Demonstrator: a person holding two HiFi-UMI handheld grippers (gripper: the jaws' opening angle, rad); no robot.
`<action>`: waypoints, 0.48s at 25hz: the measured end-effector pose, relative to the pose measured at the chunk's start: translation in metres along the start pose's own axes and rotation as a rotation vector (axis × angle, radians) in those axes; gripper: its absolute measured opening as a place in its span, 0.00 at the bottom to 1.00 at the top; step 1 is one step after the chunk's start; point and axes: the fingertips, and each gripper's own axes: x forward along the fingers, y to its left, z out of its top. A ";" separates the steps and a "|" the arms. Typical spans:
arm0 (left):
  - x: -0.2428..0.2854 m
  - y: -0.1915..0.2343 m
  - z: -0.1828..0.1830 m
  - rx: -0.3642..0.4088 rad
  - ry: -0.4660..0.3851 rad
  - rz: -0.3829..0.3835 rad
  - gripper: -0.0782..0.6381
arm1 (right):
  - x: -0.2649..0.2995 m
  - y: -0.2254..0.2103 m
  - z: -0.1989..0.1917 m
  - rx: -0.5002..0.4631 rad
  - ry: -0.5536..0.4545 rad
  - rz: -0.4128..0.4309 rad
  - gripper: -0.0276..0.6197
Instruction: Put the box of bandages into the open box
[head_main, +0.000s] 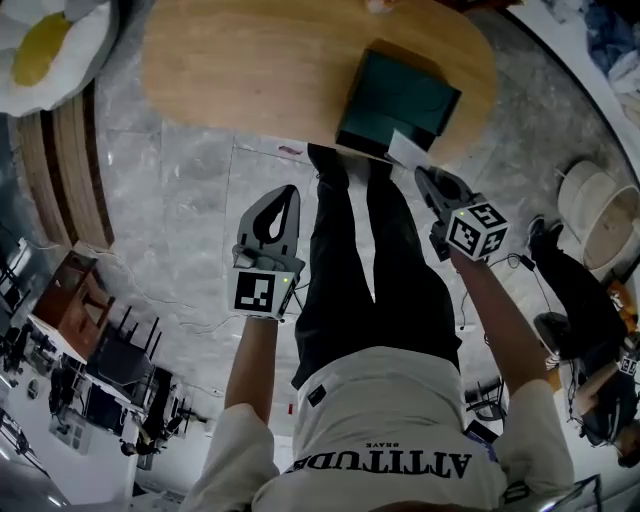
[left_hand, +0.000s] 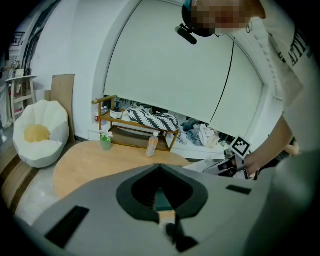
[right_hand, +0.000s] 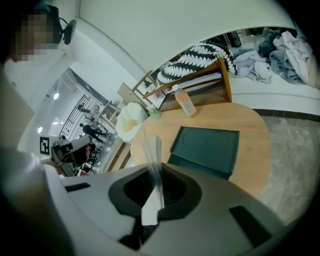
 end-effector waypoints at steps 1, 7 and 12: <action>0.003 0.004 -0.004 -0.002 0.004 -0.003 0.14 | 0.007 -0.002 -0.003 0.007 0.002 -0.004 0.08; 0.029 0.016 -0.030 -0.030 0.024 -0.023 0.14 | 0.052 -0.021 -0.022 0.034 0.030 -0.022 0.08; 0.051 0.024 -0.047 -0.037 0.042 -0.046 0.14 | 0.089 -0.034 -0.038 0.035 0.078 -0.028 0.08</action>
